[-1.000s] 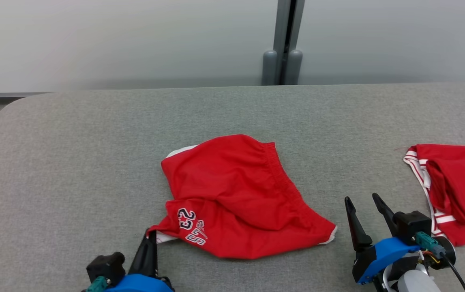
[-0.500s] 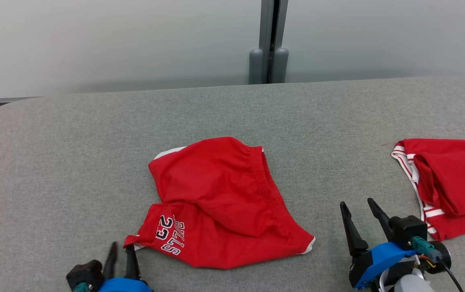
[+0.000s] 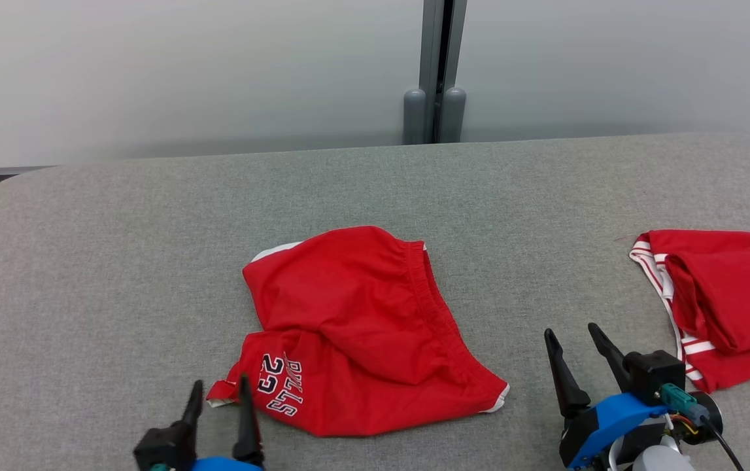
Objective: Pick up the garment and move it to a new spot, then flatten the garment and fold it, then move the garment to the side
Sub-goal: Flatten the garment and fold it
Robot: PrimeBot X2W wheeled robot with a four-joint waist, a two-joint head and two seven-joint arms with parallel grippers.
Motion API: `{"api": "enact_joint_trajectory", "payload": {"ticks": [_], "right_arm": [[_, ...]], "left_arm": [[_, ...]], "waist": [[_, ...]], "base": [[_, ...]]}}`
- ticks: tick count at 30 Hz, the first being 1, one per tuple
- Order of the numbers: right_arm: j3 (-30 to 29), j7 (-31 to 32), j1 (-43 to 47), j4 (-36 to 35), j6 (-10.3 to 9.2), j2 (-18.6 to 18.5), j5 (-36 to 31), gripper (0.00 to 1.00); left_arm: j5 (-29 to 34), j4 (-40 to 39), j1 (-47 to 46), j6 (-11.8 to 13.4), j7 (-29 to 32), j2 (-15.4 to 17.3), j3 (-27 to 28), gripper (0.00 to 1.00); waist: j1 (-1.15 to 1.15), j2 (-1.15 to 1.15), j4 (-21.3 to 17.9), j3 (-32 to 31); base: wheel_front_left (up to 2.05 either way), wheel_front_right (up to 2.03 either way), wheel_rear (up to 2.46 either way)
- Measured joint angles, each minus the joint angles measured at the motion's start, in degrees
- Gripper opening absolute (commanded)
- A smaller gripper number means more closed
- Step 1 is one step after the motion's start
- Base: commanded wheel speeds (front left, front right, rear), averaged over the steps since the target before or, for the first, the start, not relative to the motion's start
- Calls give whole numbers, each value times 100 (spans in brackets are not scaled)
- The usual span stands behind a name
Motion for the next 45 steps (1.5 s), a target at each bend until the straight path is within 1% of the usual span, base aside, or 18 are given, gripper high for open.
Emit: {"api": "enact_joint_trajectory", "payload": {"ticks": [4,7,12,18,22,25,29,33,34,35,37,38,40,45], "right_arm": [[7,0,3,18,0,0,27,100],[14,0,4,31,0,1,30,100],[46,0,3,52,0,2,45,100],[58,0,2,69,0,2,33,100],[73,0,-4,87,0,2,25,100],[97,0,-17,129,0,2,22,100],[109,0,-44,151,0,2,9,100],[113,0,-71,160,0,3,11,100],[111,0,-72,162,0,3,18,100],[109,0,-72,163,0,2,22,100],[103,0,-72,162,0,3,26,100],[99,0,-72,160,0,3,26,100],[105,0,-73,160,0,3,27,100],[116,0,-73,191,0,3,36,100]], "left_arm": [[196,-259,27,-160,-1,-7,-332,100],[354,-233,24,-277,-1,-4,-643,100],[431,89,-88,-443,0,-7,-1209,100],[126,606,-426,-475,0,-4,-1788,100],[-147,960,-778,-378,0,-3,-2162,100],[-319,1083,-1013,-235,0,-5,-2366,100],[-407,1232,-1171,92,0,-7,-2537,100],[-500,1463,-1266,314,0,-7,-2684,100],[-522,1518,-1271,325,-1,-8,-2715,98],[-564,1557,-1271,338,0,-7,-2733,65],[-615,1583,-1300,375,0,-5,-2753,13],[-634,1543,-1323,377,0,-3,-2752,0],[-553,1400,-1384,421,0,-5,-2743,0],[-499,1232,-1376,419,-1,-7,-2709,0]], "waist": [[0,0,-2,5],[0,0,0,5],[0,0,-10,10],[0,0,-38,83],[0,0,-84,153],[0,0,-126,201],[0,0,-171,247],[0,0,-198,267],[-1,0,-201,268],[-1,0,-201,269],[0,0,-197,271],[0,0,-191,272],[0,0,-174,277],[-1,0,-142,283]], "base": [[0,0,0],[0,0,0],[0,0,0],[0,0,0],[0,0,0],[0,0,0],[0,0,0],[0,0,0],[0,0,0],[0,0,0],[0,0,0],[0,0,0],[0,0,0],[0,0,0]]}}
